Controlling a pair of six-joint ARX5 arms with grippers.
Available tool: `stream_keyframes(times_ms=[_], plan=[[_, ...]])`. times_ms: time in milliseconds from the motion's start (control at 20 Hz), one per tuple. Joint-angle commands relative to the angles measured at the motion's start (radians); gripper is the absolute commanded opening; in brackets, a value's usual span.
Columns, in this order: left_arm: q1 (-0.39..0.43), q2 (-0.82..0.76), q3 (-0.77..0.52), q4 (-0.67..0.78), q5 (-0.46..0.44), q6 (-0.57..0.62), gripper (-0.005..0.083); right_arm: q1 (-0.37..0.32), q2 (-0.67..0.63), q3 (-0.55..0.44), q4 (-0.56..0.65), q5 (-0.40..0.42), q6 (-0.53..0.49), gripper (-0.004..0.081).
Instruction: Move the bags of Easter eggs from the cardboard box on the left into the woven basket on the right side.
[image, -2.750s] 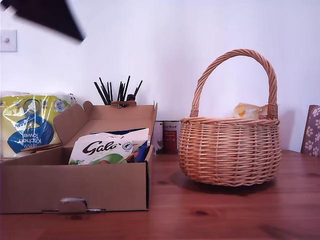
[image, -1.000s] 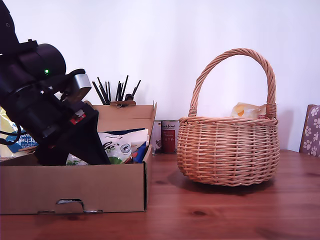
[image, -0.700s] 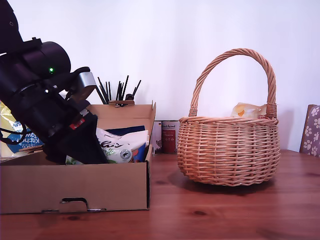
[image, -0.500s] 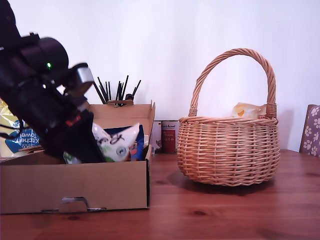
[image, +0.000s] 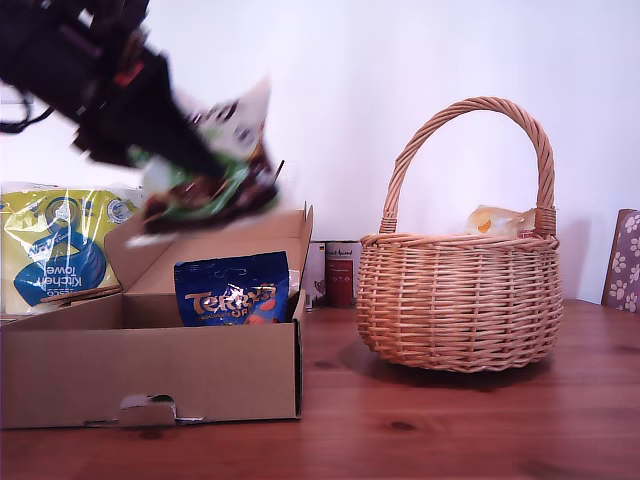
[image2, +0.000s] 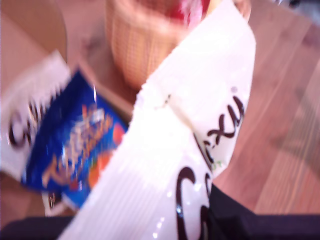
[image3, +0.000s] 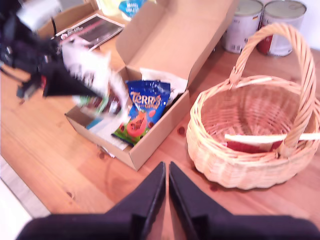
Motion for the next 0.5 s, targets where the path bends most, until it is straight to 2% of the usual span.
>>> stream_keyframes(times_ms=[0,250,450], plan=[[-0.026,0.006,0.008,0.107,-0.004,-0.041,0.0058,0.005,-0.005,-0.005,-0.01,0.003,-0.003,-0.0012],[-0.128,0.064,0.008,0.425,-0.128,-0.116,0.006,0.005,-0.006,-0.005,-0.039,0.019,-0.003,-0.0012],[-0.198,0.181,0.025,0.637,-0.219,-0.134,0.0062,0.004,-0.007,-0.005,-0.04,0.021,-0.001,-0.0012]])
